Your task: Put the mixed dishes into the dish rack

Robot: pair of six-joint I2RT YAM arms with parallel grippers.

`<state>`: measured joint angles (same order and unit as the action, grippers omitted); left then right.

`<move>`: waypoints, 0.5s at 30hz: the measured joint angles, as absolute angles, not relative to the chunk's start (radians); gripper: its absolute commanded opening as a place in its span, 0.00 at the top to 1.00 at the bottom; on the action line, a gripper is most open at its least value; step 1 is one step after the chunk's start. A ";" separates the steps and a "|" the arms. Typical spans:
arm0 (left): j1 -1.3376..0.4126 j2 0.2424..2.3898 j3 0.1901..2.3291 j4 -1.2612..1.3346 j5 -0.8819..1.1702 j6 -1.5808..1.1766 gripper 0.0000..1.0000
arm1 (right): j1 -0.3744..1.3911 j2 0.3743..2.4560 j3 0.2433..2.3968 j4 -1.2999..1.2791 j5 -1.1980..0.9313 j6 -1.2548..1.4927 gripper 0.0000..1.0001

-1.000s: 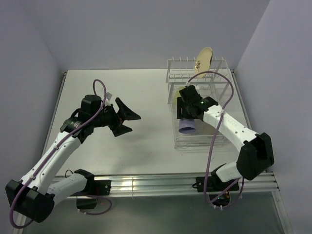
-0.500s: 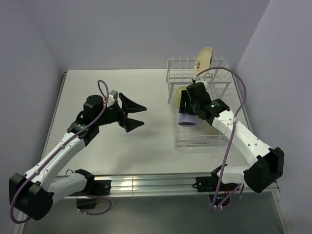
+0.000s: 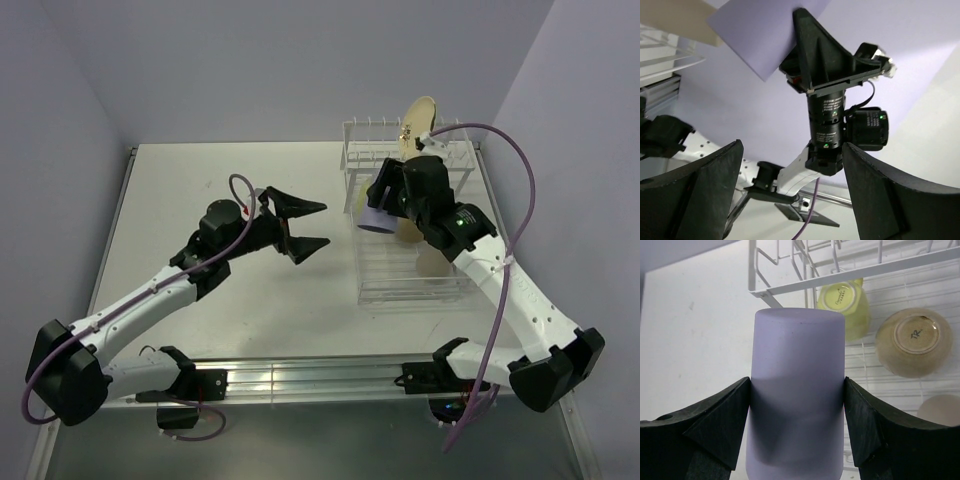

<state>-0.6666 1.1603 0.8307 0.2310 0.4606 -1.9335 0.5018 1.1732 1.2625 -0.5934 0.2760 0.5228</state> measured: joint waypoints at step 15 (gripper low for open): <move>-0.767 1.292 0.867 0.399 0.283 -1.985 0.16 | 0.502 1.084 1.262 -0.498 0.244 0.642 0.54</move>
